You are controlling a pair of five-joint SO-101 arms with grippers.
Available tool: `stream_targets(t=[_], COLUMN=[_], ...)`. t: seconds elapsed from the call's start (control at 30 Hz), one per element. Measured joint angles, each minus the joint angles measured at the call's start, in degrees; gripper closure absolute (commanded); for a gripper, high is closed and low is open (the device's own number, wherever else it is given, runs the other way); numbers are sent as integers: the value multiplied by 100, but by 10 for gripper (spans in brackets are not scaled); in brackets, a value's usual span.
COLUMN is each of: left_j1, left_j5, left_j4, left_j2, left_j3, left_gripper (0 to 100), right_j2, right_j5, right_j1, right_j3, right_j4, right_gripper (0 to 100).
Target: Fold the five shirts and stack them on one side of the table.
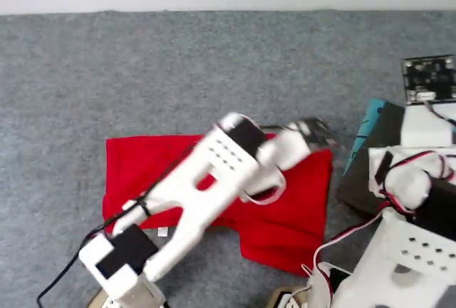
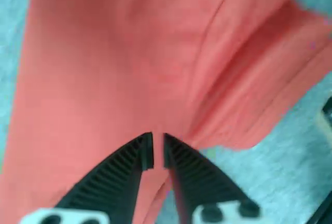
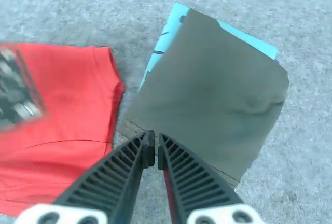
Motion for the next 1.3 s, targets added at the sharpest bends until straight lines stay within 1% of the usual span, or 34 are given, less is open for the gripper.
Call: stream_targets(t=[0.13,0.33,0.5,0.7,0.83,1.03,1.3], left_j1=[422,1029,1459,1512,1521,1512,1512], left_j5=[193,167,53,53,53,53,70], left_j4=[-185,-185,-193,-211,-422,-703,-695], left_j2=[492,932,985,985,1046,1758,1916], left_j3=[0,-185,-202,-211,-211,-211,-457], left_gripper=[891,889,818,810,809,814,972], right_j2=[0,-26,-26,-26,-26,-26,-26], right_j5=[0,0,0,0,0,0,0], right_j1=[35,53,62,62,62,62,62], right_j3=[0,220,475,475,475,475,475], right_j4=[0,9,9,9,9,9,9], right_gripper=[976,976,976,976,976,976,976])
